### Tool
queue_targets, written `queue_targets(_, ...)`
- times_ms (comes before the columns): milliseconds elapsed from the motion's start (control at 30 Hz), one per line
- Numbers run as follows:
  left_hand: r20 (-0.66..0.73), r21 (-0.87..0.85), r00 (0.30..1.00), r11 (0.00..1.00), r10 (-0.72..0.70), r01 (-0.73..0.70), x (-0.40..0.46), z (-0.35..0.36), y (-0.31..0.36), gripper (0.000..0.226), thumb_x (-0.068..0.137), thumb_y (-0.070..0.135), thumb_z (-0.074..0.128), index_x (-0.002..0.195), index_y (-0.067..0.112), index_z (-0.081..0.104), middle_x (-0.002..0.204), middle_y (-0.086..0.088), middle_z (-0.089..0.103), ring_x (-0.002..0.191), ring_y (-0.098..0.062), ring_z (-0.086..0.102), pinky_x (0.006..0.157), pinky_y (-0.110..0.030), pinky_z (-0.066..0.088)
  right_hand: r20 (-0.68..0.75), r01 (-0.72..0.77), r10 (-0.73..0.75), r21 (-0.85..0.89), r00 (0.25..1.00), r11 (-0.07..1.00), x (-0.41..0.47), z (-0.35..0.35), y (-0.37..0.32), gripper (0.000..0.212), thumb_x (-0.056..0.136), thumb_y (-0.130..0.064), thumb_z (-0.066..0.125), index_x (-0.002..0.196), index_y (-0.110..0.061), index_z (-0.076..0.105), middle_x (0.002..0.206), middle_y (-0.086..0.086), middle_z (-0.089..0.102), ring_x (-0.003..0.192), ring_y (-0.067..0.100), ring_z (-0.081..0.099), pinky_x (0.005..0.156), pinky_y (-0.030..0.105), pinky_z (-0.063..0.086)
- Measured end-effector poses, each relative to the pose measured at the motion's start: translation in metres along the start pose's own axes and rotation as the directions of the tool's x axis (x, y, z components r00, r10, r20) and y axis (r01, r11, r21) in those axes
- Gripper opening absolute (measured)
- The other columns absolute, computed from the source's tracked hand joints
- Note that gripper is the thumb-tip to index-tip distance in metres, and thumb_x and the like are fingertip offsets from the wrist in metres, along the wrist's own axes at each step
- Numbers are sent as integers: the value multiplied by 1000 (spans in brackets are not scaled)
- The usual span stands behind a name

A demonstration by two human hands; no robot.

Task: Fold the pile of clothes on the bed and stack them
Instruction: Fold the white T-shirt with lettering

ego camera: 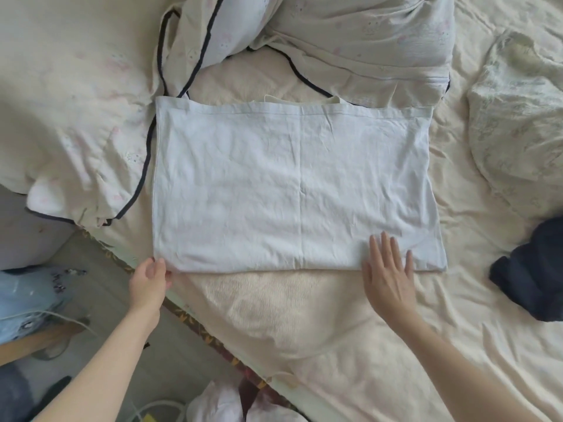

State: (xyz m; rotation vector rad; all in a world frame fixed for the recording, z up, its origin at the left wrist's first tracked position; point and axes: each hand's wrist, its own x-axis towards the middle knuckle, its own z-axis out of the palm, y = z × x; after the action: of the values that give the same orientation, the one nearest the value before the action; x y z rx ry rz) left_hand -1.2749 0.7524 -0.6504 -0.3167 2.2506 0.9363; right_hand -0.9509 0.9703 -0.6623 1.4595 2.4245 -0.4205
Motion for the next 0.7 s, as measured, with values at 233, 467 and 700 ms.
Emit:
queue_targets(233,158,-298,979,939,-130,173,18,-17,9,22,93,0,55,114,0,58,119,-12,60,93,-16,61,87,-28,46,134,284,-280,-12,950,959,-24,23,-84,58,102,-33,27,151,-25,-4,158,1,-10,140,16,-20,116,42,-10)
queue_targets(467,203,-289,974,944,-100,158,14,-39,12,40,86,1,64,125,-6,53,95,-6,60,72,-11,53,67,-23,46,257,245,-223,-54,940,968,-28,26,-109,56,102,-37,25,152,-24,0,160,2,-10,147,23,-10,118,47,-3)
queue_targets(700,140,-176,980,978,140,-114,-19,-32,33,18,94,23,58,101,7,62,101,-6,65,86,-17,63,85,-33,50,327,256,-257,47,909,966,-16,28,-105,56,102,-33,30,152,-25,5,160,1,-10,147,22,-10,117,47,-2)
